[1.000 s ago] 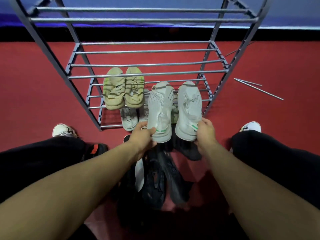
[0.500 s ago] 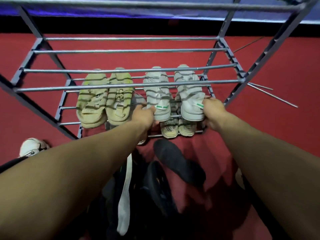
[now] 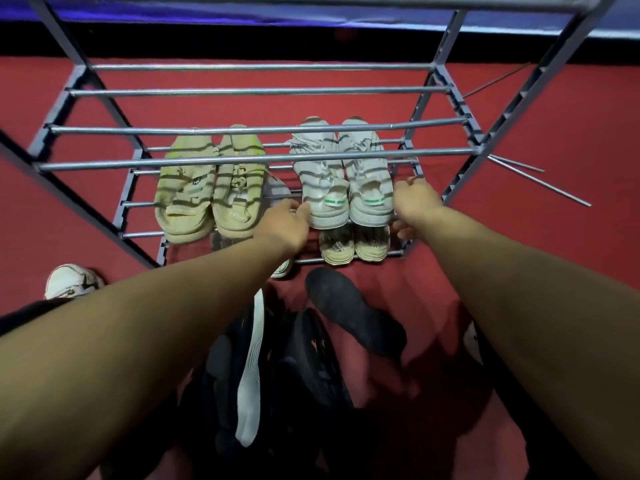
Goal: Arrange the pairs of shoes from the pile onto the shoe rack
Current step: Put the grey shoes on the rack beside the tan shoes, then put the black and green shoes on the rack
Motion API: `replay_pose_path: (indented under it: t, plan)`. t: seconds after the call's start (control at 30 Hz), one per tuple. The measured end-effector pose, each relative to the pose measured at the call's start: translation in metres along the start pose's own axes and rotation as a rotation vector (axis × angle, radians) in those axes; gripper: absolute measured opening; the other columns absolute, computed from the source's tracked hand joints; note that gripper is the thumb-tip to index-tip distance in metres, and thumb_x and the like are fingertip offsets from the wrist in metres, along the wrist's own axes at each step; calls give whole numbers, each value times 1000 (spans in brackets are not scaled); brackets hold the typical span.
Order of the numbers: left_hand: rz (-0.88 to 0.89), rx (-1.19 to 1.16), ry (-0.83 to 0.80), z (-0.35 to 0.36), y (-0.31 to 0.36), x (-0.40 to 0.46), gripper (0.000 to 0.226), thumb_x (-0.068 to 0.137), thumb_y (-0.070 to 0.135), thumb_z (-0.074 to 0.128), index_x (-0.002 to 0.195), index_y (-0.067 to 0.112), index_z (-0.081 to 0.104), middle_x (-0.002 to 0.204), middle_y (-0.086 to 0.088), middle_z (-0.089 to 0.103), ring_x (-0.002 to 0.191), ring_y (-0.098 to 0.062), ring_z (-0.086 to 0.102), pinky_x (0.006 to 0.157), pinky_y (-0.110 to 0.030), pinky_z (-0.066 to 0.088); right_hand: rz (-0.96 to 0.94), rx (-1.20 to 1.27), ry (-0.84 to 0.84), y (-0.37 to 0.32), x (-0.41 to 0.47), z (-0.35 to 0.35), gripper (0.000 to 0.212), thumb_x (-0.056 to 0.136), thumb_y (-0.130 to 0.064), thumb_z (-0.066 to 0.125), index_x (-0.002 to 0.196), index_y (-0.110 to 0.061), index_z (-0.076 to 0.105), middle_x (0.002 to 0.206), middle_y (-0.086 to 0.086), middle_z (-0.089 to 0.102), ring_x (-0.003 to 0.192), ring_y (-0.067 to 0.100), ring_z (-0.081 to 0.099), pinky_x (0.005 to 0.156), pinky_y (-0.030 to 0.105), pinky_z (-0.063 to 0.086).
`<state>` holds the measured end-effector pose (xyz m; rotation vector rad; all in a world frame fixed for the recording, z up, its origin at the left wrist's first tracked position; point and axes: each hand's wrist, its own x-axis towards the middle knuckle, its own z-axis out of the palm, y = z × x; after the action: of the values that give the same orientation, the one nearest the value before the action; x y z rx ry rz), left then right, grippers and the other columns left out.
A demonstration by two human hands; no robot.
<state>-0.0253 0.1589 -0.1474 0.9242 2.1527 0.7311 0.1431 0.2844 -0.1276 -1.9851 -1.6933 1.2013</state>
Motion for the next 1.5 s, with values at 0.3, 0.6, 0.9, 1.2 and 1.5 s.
replay_pose_path:
  t: [0.3,0.6,0.9,1.2,1.5]
  plan:
    - [10,-147,41,-20,-51,-93,29,88,34,42,96,24,69,109,-10,71,99,-36,66,90,-47,54,52,-143,-194,39,-129,36,24,95,-19,39,109,-2,48,79,20,63,59,30,60,51,31,50]
    - [-4,80,49,-40,-144,-146,15,92,23,50,84,31,59,101,6,71,98,-20,65,93,-32,50,49,-199,-463,112,-224,126,27,97,-31,41,101,-12,59,81,13,58,68,28,59,58,37,55]
    - [-166,-180,-65,-25,-205,-153,13,96,12,51,97,22,59,85,-2,64,76,-26,60,64,-25,49,-87,-392,-501,147,-249,172,46,91,-42,54,127,-13,52,121,14,65,116,34,60,95,37,46]
    - [-177,-319,10,-35,-219,-146,27,98,-2,38,100,15,59,83,5,64,57,-8,52,43,-9,41,-102,-553,-474,135,-258,201,67,78,-53,65,127,-10,48,128,10,61,112,33,61,86,37,49]
    - [-241,-378,196,-39,-232,-120,19,88,10,50,84,24,63,83,1,67,72,-17,57,82,-36,54,91,-347,-163,141,-238,151,43,87,-29,38,112,-9,66,123,21,65,113,39,59,93,38,45]
